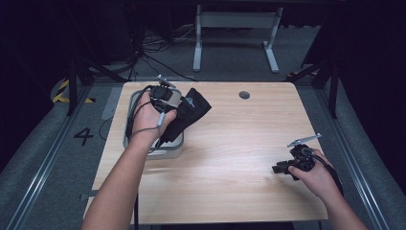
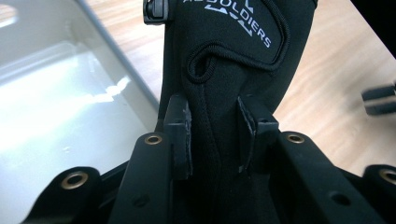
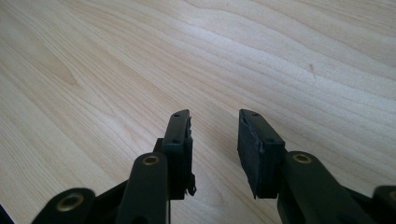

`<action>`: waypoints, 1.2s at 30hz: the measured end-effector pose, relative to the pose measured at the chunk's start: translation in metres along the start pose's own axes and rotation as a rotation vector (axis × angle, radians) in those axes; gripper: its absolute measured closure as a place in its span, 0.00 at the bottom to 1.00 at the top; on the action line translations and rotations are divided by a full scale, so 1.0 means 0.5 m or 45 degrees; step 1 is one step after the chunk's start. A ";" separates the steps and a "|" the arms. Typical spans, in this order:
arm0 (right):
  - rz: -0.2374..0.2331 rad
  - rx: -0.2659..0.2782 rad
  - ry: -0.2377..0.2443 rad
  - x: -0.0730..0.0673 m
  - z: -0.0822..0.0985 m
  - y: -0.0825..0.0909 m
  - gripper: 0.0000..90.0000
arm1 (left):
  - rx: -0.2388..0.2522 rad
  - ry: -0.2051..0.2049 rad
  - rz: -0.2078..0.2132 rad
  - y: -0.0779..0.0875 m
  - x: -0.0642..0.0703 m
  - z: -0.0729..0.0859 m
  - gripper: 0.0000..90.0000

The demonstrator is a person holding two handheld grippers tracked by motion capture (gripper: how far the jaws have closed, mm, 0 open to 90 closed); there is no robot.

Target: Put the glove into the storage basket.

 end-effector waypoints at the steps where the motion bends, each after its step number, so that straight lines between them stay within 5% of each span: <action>1: -0.001 -0.002 -0.002 -0.001 0.001 -0.001 0.73 | 0.012 0.017 -0.010 0.001 -0.008 -0.001 0.76; 13: -0.010 0.005 0.000 -0.001 -0.003 -0.002 0.72 | 0.093 0.183 -0.170 0.016 -0.094 0.010 0.76; 19: -0.022 0.001 0.014 -0.010 -0.013 -0.008 0.71 | 0.099 0.257 -0.207 0.003 -0.133 0.026 0.76; 28: -0.017 -0.010 0.007 -0.008 -0.008 -0.012 0.70 | -0.024 0.350 -0.291 -0.057 -0.190 0.025 0.76; 36: -0.020 -0.006 0.001 -0.003 -0.005 -0.010 0.70 | -0.092 0.411 -0.324 -0.086 -0.210 0.026 0.76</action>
Point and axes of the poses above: each handheld gripper's, and its own axes: y roughly backward along the jaws, z roughly out of its underside, x roughly to its right, the point moved 3 cm from there along -y, roughly forward along the jaws, and after that the axes turned 3 degrees about x, right-handed, at the moved point
